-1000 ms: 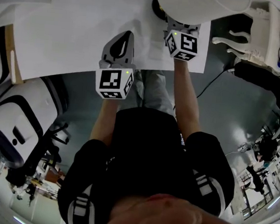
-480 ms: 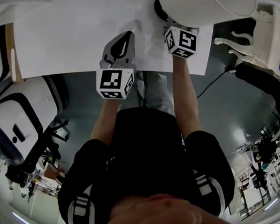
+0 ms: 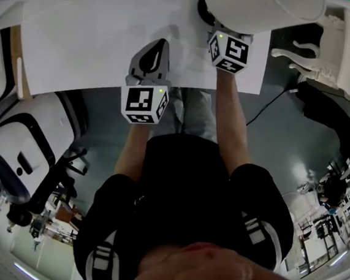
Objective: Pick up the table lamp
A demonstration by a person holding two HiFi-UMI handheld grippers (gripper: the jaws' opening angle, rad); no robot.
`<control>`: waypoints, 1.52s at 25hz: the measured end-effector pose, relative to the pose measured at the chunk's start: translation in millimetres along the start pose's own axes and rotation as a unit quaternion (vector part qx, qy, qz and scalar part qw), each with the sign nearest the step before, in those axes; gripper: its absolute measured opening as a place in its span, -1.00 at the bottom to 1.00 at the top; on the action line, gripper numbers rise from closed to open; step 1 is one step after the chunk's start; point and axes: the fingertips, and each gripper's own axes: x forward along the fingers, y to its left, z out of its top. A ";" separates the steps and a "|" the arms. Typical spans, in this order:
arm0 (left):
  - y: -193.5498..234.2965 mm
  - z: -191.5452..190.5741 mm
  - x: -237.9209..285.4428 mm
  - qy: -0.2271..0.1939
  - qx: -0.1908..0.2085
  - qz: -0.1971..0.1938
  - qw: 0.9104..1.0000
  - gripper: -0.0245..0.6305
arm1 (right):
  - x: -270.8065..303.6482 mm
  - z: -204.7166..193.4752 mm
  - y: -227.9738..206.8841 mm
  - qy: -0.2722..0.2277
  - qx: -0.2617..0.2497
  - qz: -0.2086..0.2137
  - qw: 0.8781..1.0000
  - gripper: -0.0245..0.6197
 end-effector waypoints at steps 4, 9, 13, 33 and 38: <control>4.0 -0.3 -6.6 -0.001 -0.001 0.005 1.000 -0.90 | -4.0 5.2 -0.6 -0.006 0.007 -0.002 1.000 -0.29; 9.0 -0.2 -11.5 -0.004 -0.003 0.009 1.000 -0.90 | -6.8 18.9 1.4 -0.016 0.000 0.004 1.000 -0.32; 7.7 0.8 -12.9 -0.004 -0.001 0.006 1.000 -0.90 | -10.9 21.9 -0.3 -0.018 0.010 0.005 1.000 -0.33; -12.2 25.8 -54.3 -0.047 0.018 -0.008 0.999 -0.90 | -88.7 73.4 6.9 -0.034 0.015 0.030 0.999 -0.35; -22.6 39.1 -88.7 -0.072 0.021 -0.015 0.997 -0.90 | -133.2 89.7 21.6 -0.028 0.012 0.041 0.999 -0.35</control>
